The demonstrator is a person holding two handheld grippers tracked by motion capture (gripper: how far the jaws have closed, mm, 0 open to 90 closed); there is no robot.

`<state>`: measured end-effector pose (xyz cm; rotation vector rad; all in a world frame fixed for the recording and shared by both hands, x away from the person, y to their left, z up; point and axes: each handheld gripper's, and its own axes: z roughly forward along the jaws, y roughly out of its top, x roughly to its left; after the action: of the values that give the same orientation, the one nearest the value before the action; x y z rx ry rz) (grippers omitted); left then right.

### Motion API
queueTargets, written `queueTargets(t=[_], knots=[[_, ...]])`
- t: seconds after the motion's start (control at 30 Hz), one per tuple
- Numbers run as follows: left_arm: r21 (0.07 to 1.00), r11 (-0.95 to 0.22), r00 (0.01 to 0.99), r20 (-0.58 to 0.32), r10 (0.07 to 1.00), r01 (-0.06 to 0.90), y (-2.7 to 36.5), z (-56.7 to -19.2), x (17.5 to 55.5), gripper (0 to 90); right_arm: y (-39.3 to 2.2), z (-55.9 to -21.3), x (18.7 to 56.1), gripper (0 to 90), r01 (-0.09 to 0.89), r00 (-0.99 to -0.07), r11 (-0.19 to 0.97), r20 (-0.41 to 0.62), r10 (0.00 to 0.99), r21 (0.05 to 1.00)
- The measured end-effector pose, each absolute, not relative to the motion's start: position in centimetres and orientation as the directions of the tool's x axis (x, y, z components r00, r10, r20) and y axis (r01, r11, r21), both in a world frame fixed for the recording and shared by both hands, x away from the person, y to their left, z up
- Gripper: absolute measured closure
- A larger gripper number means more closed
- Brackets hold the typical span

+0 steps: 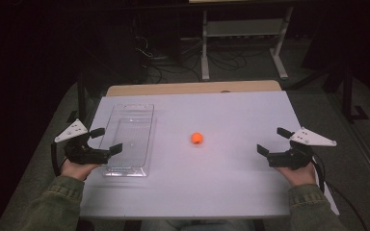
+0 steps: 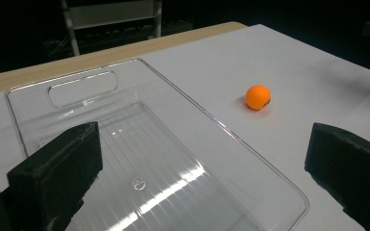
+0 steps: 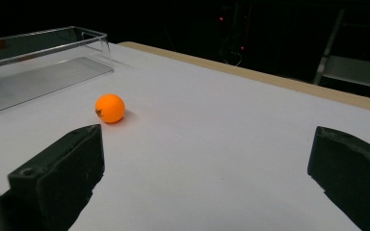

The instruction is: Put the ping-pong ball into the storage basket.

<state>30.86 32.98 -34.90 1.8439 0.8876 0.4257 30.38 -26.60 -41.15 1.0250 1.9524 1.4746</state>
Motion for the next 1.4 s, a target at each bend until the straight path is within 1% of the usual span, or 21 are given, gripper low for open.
queueTargets(t=[0.2, 0.27, 0.43, 1.03, 1.4], knots=[[0.877, -0.265, 0.673, -0.086, 0.735, 0.401, 32.7, -34.7, 31.4, 0.0, -26.5, -41.2, 30.4, 0.0, 0.273, -0.608, 0.143, 0.055, 0.792, 0.951], [0.872, -0.263, 0.673, -0.097, 0.734, 0.413, 32.6, -34.8, 31.7, 0.0, -26.5, -41.1, 30.4, 0.0, 0.271, -0.609, 0.144, 0.053, 0.792, 0.952], [0.860, -0.288, 0.681, -0.090, 0.726, 0.421, 32.3, -34.7, 32.2, 0.0, -26.5, -41.2, 30.4, 0.0, 0.273, -0.604, 0.148, 0.050, 0.795, 0.951], [0.841, -0.341, 0.706, -0.067, 0.705, 0.421, 31.1, -33.8, 33.7, 0.0, -26.2, -41.4, 30.5, 0.0, 0.280, -0.611, 0.161, 0.046, 0.790, 0.946], [0.825, -0.390, 0.747, -0.058, 0.662, 0.409, 29.3, -33.4, 34.3, 0.0, -26.1, -41.4, 30.4, 0.0, 0.282, -0.616, 0.162, 0.049, 0.786, 0.946]])
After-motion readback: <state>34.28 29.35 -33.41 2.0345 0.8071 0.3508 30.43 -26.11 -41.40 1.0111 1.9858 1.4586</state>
